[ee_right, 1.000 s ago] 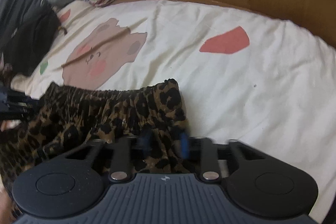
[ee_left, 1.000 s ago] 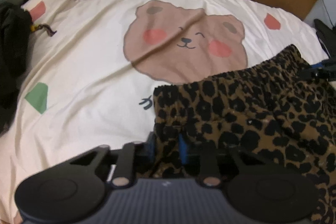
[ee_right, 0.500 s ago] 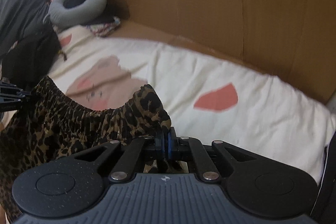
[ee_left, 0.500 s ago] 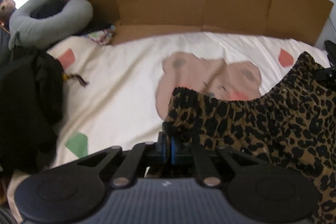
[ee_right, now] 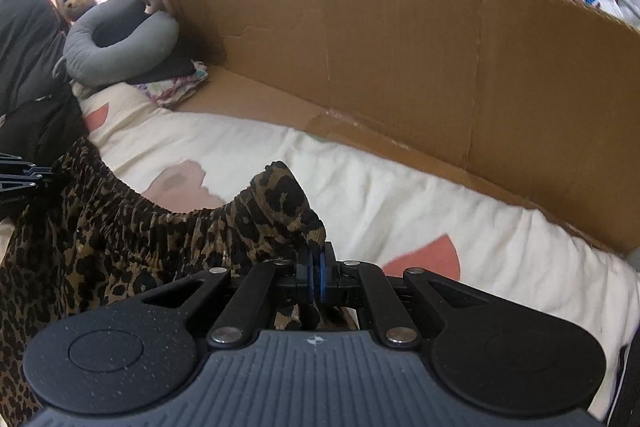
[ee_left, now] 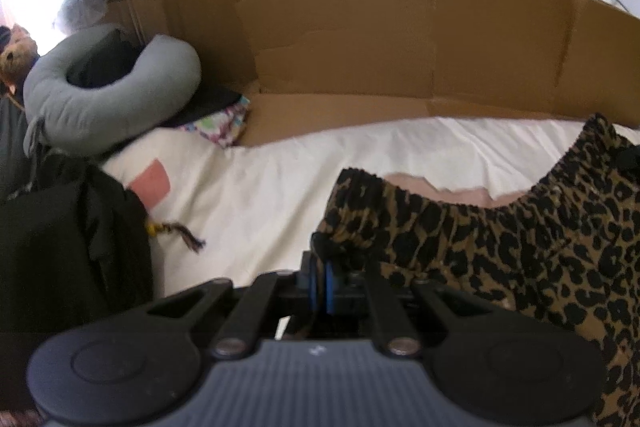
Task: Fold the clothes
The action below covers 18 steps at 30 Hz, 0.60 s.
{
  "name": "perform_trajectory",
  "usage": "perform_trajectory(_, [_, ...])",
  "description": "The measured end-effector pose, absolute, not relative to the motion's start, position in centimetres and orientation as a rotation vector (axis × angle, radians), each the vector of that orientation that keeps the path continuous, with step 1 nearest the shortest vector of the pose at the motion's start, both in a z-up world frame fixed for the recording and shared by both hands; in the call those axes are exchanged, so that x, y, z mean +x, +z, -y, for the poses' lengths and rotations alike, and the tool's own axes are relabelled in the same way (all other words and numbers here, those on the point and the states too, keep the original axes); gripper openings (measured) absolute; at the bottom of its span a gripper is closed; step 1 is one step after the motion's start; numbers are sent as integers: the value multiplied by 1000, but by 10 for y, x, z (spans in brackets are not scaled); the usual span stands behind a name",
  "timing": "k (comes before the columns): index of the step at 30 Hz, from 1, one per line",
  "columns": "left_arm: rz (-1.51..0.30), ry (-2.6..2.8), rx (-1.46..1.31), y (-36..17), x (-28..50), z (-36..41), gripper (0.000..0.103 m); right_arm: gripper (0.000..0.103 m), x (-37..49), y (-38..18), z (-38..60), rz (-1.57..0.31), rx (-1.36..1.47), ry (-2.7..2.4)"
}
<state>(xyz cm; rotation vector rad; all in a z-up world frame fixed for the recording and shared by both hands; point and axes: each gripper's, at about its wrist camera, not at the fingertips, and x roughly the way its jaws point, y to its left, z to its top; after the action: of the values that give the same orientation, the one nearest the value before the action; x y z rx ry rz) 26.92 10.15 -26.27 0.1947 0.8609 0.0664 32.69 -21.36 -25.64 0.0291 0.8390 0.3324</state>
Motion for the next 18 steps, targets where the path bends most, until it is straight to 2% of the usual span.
perform_trajectory(11, [-885,134,179,-273,324,-120,5,1,368,-253,193,-816,14,292])
perform_trajectory(18, [-958,167,167,-294,342,-122,6,2,369,-274,188,-831,20,243])
